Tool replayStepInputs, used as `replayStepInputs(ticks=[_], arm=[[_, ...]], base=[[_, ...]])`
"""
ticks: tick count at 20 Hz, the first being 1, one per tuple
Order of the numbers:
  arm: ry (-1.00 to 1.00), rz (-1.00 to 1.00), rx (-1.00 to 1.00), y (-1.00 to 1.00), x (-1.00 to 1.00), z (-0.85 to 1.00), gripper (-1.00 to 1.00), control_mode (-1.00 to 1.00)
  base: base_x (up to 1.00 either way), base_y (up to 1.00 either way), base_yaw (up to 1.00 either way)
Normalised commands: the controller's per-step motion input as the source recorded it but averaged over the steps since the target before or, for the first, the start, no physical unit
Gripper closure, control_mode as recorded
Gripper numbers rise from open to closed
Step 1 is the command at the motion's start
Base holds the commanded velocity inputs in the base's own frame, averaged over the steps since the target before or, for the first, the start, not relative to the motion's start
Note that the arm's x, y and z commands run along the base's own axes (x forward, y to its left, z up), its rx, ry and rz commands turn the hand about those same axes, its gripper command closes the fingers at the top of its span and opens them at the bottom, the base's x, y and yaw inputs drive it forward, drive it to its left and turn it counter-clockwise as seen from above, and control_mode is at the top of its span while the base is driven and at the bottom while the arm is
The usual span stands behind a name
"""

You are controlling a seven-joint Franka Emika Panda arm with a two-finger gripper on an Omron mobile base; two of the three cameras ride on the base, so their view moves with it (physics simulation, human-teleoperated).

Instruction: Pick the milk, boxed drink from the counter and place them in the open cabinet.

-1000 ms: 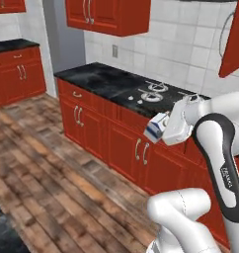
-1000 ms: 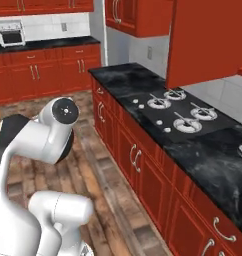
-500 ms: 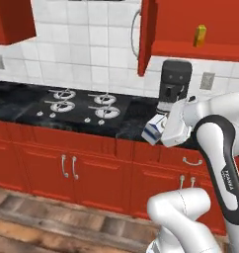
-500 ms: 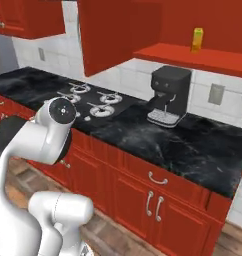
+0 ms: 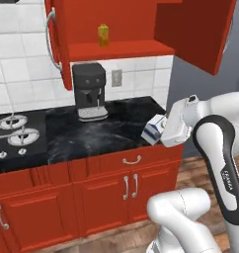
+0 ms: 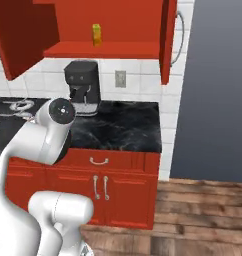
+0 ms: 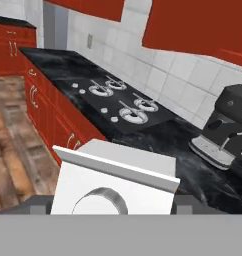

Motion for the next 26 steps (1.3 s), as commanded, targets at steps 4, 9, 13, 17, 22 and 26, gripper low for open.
replayStepInputs(ticks=[4,9,13,17,22,26], arm=[[0.00,0.00,0.00,0.00,0.00,0.00,1.00,1.00],[0.00,0.00,0.00,0.00,0.00,0.00,1.00,1.00],[0.00,0.00,0.00,0.00,0.00,0.00,1.00,1.00],[0.00,0.00,0.00,0.00,0.00,0.00,1.00,1.00],[0.00,0.00,0.00,0.00,0.00,0.00,1.00,1.00],[0.00,0.00,0.00,0.00,0.00,0.00,1.00,1.00]], base=[[0.00,0.19,-0.73],[0.17,0.54,-0.28],[0.30,0.42,-0.07],[0.68,0.57,-0.05],[0.93,0.45,-0.03],[0.71,0.12,-0.12]])
